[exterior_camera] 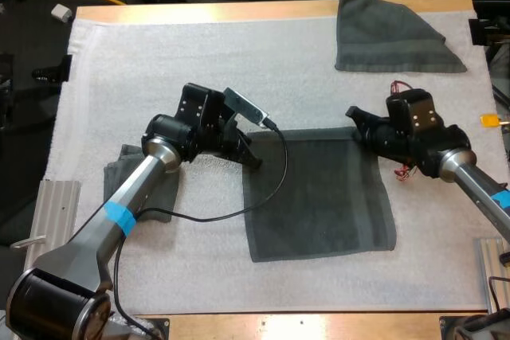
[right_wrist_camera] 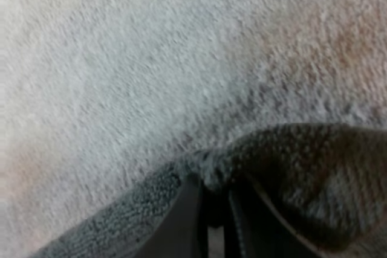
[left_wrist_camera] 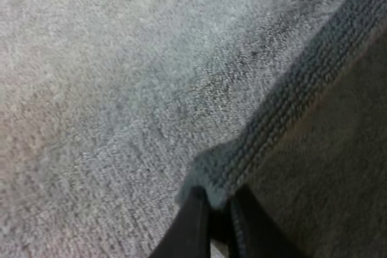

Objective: Pick towel from pile, fold and stack

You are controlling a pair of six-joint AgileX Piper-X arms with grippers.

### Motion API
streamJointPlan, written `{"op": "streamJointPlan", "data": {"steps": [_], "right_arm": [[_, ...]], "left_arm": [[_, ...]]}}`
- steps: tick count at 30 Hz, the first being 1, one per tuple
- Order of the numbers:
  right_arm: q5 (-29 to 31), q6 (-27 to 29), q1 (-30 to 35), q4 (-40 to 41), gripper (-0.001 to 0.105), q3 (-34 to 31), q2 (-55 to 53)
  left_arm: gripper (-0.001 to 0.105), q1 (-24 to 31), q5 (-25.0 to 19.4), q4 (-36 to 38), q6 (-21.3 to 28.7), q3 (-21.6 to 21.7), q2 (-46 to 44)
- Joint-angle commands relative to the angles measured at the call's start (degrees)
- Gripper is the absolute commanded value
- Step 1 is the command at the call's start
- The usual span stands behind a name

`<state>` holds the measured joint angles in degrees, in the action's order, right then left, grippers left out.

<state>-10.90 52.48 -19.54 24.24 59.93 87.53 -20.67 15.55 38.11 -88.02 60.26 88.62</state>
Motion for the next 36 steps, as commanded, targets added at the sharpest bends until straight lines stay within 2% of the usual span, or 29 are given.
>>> {"op": "streamJointPlan", "data": {"steps": [1, 3, 5, 7, 9, 12, 16, 18, 22, 27, 36], "right_arm": [[0.6, -1.6, 0.2, -2.8, 0.005, 0.0, 0.8], [-0.1, -2.5, 0.2, -4.5, 0.019, -0.1, 1.0], [-1.3, -3.3, 0.3, -7.2, 0.042, 0.1, 1.2], [-2.6, -3.4, 0.4, -10.5, 0.061, 0.0, 1.4], [-3.6, -1.8, 0.6, -14.6, 0.070, 0.0, 1.3], [-3.8, 2.9, 0.6, -16.8, 0.069, 0.2, 0.3], [-3.3, 11.7, 0.6, -12.8, 0.068, 0.1, -3.2], [-4.1, 7.7, 0.4, -14.9, 0.064, 0.1, -1.9], [-3.0, 15.7, 0.2, -6.9, 0.064, 0.2, -7.6], [-1.9, 22.8, 0.3, 5.2, 0.063, 0.2, -15.5], [-1.3, 28.3, 0.2, 24.1, 0.063, 0.3, -29.1]], "left_arm": [[0.005, -0.3, -1.6, -1.3, 0.3, 0.2, 0.3], [0.017, -0.3, -1.8, -1.6, 0.3, 0.2, 0.5], [0.033, -0.3, -2.2, -2.0, 0.3, 0.2, 0.5], [0.048, -0.3, -2.8, -2.0, 0.4, 0.5, 0.7], [0.059, -0.1, -3.6, -1.2, 0.4, 1.4, 0.7], [0.058, 0.0, -5.0, 1.3, 0.8, 2.9, -0.3], [0.054, 0.1, -6.6, 4.8, 0.6, 3.5, -4.4], [0.055, -0.1, -5.2, 3.6, 0.5, 3.5, -3.2], [0.054, -0.1, -5.4, 7.2, -0.5, 3.5, -9.4], [0.055, -0.1, -4.9, 13.3, -2.6, 3.4, -17.3], [0.055, 0.0, -2.3, 25.5, -7.1, 3.4, -30.8]]}}
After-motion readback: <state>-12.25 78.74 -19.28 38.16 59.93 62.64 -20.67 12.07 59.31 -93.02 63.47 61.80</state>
